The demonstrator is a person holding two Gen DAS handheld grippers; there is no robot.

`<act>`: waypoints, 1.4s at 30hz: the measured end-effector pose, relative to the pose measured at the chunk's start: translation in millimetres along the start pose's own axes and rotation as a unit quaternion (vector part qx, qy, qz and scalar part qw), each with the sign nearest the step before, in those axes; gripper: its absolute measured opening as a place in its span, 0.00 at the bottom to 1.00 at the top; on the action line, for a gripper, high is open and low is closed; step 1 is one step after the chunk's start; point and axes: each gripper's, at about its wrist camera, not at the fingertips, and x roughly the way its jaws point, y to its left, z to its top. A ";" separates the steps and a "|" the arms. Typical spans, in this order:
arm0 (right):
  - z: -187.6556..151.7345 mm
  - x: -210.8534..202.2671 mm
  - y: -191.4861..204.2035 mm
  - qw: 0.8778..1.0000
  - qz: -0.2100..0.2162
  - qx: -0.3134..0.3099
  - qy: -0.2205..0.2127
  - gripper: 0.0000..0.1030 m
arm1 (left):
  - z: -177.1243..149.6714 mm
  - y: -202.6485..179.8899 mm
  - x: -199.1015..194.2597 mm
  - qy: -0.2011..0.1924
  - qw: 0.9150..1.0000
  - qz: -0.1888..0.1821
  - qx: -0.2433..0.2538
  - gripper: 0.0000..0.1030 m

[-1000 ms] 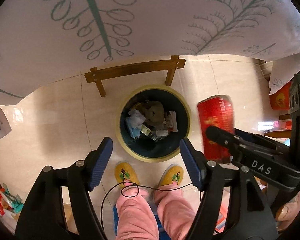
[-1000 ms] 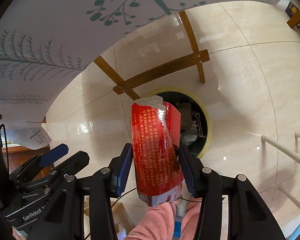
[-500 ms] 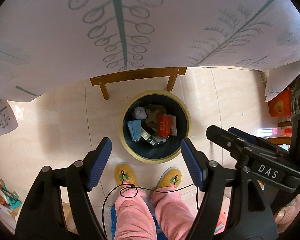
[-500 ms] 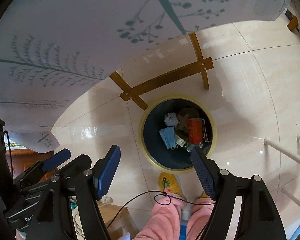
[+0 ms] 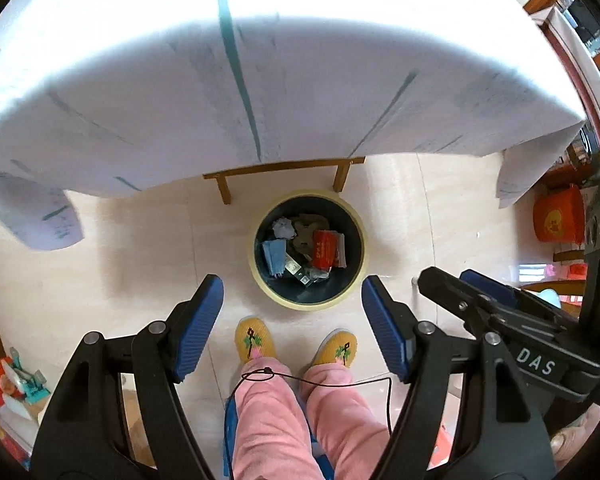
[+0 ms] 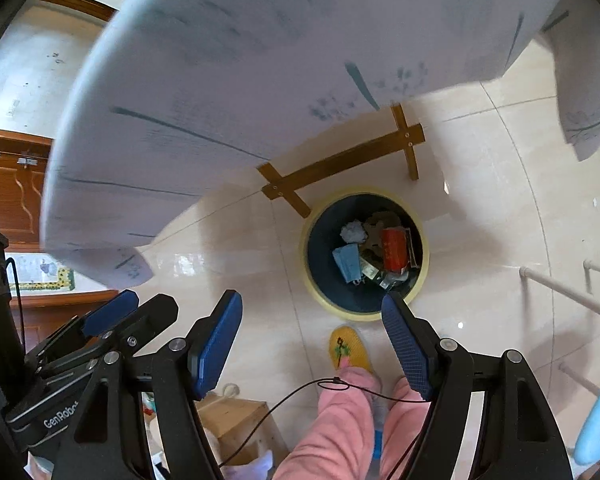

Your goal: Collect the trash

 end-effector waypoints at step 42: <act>129.2 -400.2 170.5 0.951 0.001 -0.191 -0.245 0.72 | 148.7 -68.2 -392.5 -0.243 0.966 0.072 0.048 0.67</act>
